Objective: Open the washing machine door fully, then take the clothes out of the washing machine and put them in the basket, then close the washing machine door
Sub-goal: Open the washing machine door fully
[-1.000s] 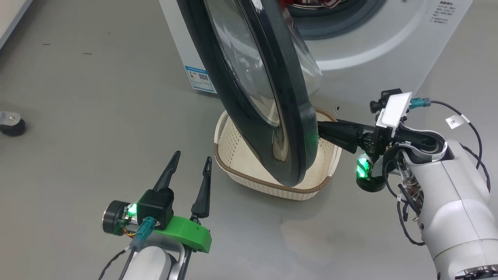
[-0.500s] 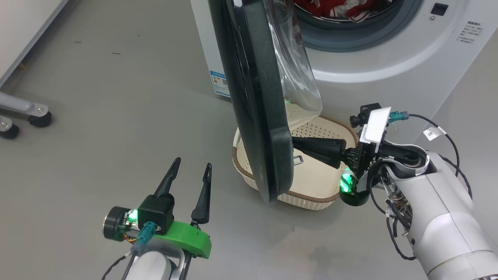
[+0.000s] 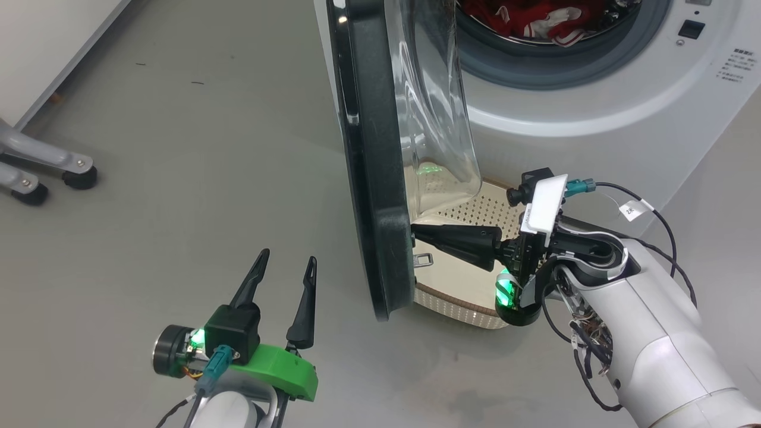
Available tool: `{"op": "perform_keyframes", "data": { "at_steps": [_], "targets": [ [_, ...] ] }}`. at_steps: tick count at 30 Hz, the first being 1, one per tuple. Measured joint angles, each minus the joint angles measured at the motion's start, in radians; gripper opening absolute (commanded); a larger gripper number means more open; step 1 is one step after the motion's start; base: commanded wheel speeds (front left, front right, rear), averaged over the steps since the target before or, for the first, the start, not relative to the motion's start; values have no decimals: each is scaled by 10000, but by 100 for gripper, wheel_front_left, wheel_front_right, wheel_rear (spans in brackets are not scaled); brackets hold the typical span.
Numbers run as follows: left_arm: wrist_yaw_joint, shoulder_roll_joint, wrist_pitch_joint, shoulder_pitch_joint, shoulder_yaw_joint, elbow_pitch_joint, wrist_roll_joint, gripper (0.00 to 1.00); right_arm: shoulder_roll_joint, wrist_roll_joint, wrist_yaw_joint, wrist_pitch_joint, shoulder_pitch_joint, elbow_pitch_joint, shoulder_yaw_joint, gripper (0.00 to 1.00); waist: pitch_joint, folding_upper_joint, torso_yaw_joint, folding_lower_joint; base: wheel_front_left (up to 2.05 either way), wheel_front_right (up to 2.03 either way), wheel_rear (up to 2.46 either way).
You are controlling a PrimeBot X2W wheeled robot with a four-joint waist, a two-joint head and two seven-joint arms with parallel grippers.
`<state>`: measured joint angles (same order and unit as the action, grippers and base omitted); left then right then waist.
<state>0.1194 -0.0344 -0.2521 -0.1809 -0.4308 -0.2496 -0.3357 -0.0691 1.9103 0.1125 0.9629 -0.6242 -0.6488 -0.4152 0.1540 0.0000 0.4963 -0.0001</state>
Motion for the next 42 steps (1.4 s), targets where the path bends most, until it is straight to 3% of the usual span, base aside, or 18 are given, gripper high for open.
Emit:
{"op": "perform_keyframes", "data": {
  "at_steps": [17, 26, 33, 34, 35, 36, 42],
  "targets": [
    [0, -8, 0, 98, 391, 42, 13, 100, 40, 546, 10, -1043, 205, 240, -221, 0, 1, 0, -62, 0, 0, 0, 0],
    [0, -8, 0, 205, 677, 42, 46, 100, 65, 700, 88, -2052, 763, 441, 949, 0, -99, 0, -426, 0, 0, 0, 0],
    [0, -8, 0, 232, 736, 40, 46, 100, -336, 407, 90, -3400, 1313, 1676, 2462, 2, -205, 0, -746, 0, 0, 0, 0],
    [0, -8, 0, 234, 738, 36, 46, 100, -412, 311, 90, -3534, 1456, 1816, 2569, 31, -222, 0, -778, 0, 0, 0, 0],
    [0, -8, 0, 237, 736, 31, 46, 100, -468, 155, 90, -3689, 1613, 1958, 2661, 44, -243, 0, -806, 0, 0, 0, 0],
    [0, -8, 0, 247, 750, 27, 48, 100, -499, -44, 90, -3871, 1767, 2092, 2746, 100, -263, 0, -835, 0, 0, 0, 0],
    [0, -19, 0, 356, 698, -19, 48, 100, -673, -1114, 90, -5032, 2623, 3049, 3306, 100, -365, 0, -953, 0, 0, 0, 0]
  ]
}}
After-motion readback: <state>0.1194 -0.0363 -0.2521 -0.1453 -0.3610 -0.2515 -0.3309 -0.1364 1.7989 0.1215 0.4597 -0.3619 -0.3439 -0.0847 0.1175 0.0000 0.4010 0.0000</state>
